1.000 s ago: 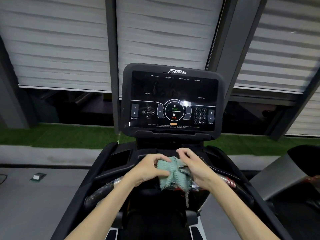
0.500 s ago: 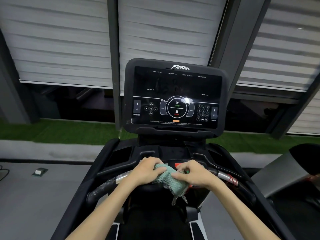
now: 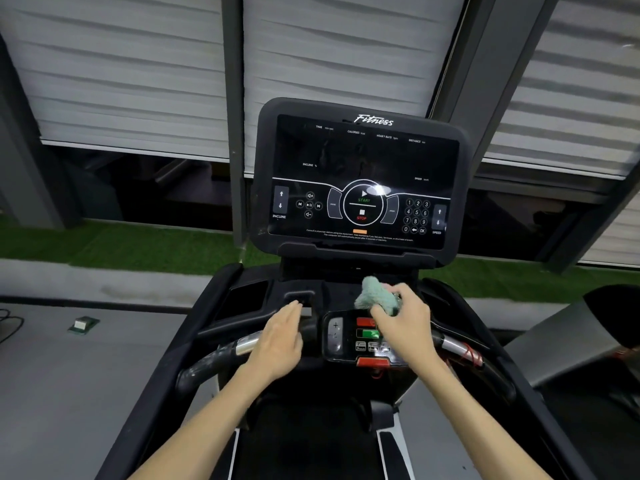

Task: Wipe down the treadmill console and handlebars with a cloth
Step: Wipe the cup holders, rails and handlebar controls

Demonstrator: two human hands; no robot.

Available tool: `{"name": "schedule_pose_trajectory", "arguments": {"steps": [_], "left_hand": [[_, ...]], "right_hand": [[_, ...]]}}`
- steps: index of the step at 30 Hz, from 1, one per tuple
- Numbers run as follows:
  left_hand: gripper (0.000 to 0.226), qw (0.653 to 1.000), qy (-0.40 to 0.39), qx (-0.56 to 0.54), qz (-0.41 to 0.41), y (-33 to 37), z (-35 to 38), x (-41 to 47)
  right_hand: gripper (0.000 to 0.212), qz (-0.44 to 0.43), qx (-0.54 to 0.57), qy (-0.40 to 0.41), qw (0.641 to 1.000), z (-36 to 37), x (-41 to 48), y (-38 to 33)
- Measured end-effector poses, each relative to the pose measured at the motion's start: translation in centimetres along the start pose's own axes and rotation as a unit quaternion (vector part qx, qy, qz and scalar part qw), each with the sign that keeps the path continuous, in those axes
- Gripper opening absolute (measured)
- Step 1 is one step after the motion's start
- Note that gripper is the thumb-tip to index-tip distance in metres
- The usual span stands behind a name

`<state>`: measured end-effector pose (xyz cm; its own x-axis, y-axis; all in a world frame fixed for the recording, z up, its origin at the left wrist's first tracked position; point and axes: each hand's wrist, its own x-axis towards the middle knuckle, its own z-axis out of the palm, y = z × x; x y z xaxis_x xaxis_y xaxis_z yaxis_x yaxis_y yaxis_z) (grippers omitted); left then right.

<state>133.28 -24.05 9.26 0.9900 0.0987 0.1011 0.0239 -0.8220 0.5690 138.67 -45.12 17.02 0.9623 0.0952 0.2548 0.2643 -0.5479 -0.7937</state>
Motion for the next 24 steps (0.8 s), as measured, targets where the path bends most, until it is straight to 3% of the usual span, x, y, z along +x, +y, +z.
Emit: {"name": "schedule_pose_trajectory", "arguments": {"steps": [2,4,6,9,12,17,21,24], "left_hand": [[0.071,0.995,-0.043,0.095,0.010,-0.6,1.3,-0.5],[0.077,0.993,-0.025,0.114,0.016,-0.7,2.0,-0.8],[0.077,0.994,0.005,0.105,0.032,-0.8,2.1,-0.8],[0.076,0.995,0.020,0.092,0.040,-0.8,2.0,-0.9],[0.078,0.994,0.015,0.103,0.040,-0.8,2.1,-0.7],[0.080,0.994,0.016,0.106,0.037,-0.6,2.2,-0.7],[0.080,0.993,0.034,0.111,0.034,-0.6,2.5,-0.8],[0.078,0.994,0.040,0.099,0.028,-0.5,2.6,-0.9]], "right_hand": [[0.034,-0.117,-0.103,-0.015,0.988,1.7,-0.4,-0.3],[0.051,-0.224,-0.217,-0.089,0.946,4.4,-1.4,0.8],[0.068,-0.248,-0.303,-0.171,0.904,6.4,-3.2,2.5],[0.069,-0.268,-0.305,-0.223,0.886,7.1,-4.8,4.4],[0.063,-0.341,-0.345,-0.195,0.852,6.4,-3.9,4.9],[0.075,-0.266,-0.284,-0.173,0.905,8.0,-1.5,3.4],[0.075,-0.353,-0.369,-0.180,0.841,8.8,-3.4,4.9],[0.072,-0.393,-0.379,-0.179,0.818,8.0,-5.0,6.6]]}}
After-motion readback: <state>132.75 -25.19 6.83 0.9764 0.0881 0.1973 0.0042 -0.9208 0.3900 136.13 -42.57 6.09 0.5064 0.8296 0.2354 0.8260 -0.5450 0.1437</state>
